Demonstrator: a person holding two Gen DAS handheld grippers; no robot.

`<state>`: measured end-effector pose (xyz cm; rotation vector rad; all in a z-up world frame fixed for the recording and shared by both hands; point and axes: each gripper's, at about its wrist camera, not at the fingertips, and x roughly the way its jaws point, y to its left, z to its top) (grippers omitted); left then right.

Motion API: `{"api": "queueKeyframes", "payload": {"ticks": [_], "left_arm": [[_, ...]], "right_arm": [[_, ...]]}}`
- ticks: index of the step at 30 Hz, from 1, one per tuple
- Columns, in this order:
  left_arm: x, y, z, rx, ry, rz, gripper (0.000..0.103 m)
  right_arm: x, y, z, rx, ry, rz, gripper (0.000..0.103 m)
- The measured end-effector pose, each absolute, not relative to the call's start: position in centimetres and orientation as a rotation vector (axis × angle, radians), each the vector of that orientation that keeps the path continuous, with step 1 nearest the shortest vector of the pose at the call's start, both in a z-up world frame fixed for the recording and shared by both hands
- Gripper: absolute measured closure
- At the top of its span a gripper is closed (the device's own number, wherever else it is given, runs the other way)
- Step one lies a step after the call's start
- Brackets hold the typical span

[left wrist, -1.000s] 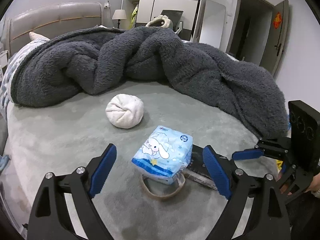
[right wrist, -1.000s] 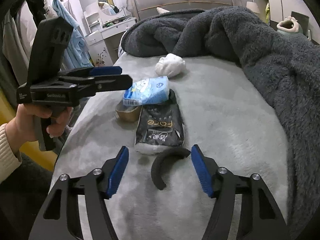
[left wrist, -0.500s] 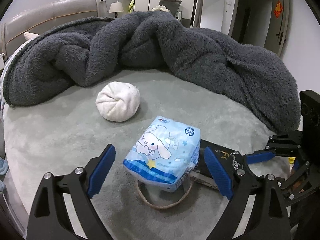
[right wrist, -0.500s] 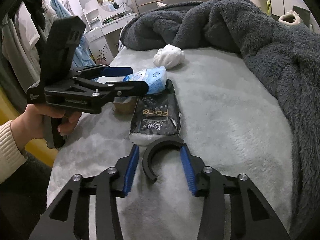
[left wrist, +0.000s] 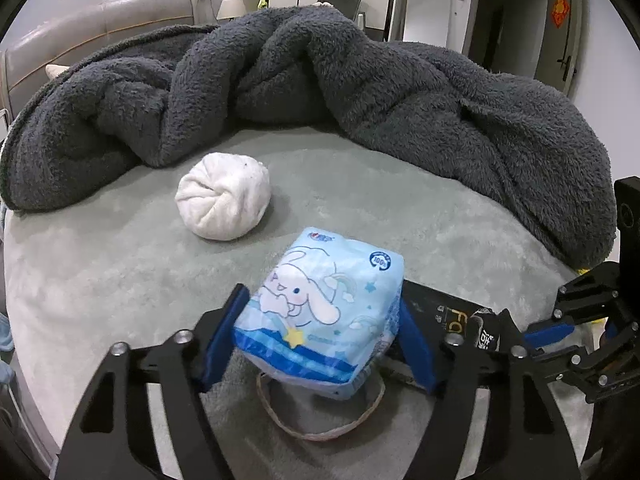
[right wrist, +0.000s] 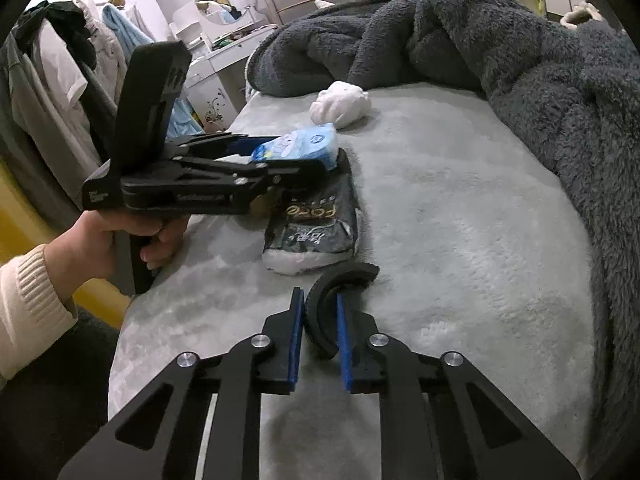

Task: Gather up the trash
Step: 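Grasp the blue tissue pack with the left gripper while the right grasps the black clip, then carry the tissue pack and clip over the teal bin and open both grippers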

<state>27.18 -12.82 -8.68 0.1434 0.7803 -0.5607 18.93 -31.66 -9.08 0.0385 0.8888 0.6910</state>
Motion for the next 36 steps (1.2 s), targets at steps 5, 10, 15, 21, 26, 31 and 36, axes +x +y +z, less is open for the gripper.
{"api": "queueKeyframes", "payload": {"ticks": [5, 10, 15, 21, 26, 31, 36], "left_arm": [[26.9, -12.3, -8.4, 0.109, 0.772, -0.557, 0.036], [26.6, -11.2, -7.6, 0.064, 0.746, -0.517, 0.037], [26.1, -10.4, -6.7, 0.025, 0.722, -0.487, 0.037], [25.1, -9.3, -6.1, 0.002, 0.734, -0.417, 0.039], [23.8, -7.7, -6.0, -0.012, 0.746, -0.342, 0.040], [22.2, -5.8, -5.4, -0.033, 0.739, -0.280, 0.041], [20.5, -3.2, -5.0, -0.041, 0.740, -0.210, 0.041]], "right_arm": [[18.5, -31.8, -8.7, 0.041, 0.878, 0.698, 0.091], [18.7, -31.9, -7.5, 0.050, 0.852, 0.686, 0.091], [18.7, -31.8, -6.6, 0.044, 0.839, 0.678, 0.091], [18.7, -31.1, -5.3, 0.033, 0.818, 0.668, 0.091], [19.0, -29.9, -4.7, 0.019, 0.816, 0.661, 0.091], [19.1, -28.1, -3.9, -0.001, 0.804, 0.671, 0.091], [19.1, -26.1, -2.8, -0.023, 0.790, 0.688, 0.091]]}}
